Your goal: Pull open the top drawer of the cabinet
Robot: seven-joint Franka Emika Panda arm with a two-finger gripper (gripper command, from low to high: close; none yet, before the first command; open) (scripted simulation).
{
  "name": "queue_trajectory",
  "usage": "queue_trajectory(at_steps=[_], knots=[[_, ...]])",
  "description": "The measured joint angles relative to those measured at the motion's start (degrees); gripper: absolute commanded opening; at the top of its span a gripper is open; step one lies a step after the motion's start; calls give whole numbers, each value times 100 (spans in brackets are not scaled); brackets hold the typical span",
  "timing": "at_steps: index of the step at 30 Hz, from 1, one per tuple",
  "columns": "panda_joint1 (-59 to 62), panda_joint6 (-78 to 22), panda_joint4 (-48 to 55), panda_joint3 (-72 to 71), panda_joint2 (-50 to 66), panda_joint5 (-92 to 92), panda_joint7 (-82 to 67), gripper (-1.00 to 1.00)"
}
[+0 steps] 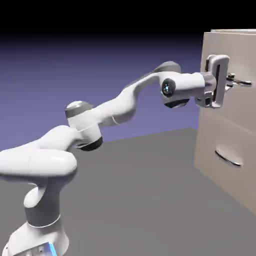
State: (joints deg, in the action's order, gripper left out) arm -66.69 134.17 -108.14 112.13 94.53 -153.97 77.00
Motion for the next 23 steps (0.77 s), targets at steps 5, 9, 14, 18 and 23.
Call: queue_trajectory(at_steps=[5,9,14,18,23], knots=[[-678,-361,-1038,80,112,99,-146,-100],[-1248,-629,-1869,176,212,235,-240,-100],[-2006,-924,-2907,353,369,498,-322,-100],[-2660,-1118,-3737,559,543,809,-348,-100],[-3164,-1171,-4272,745,640,1128,-370,100]])
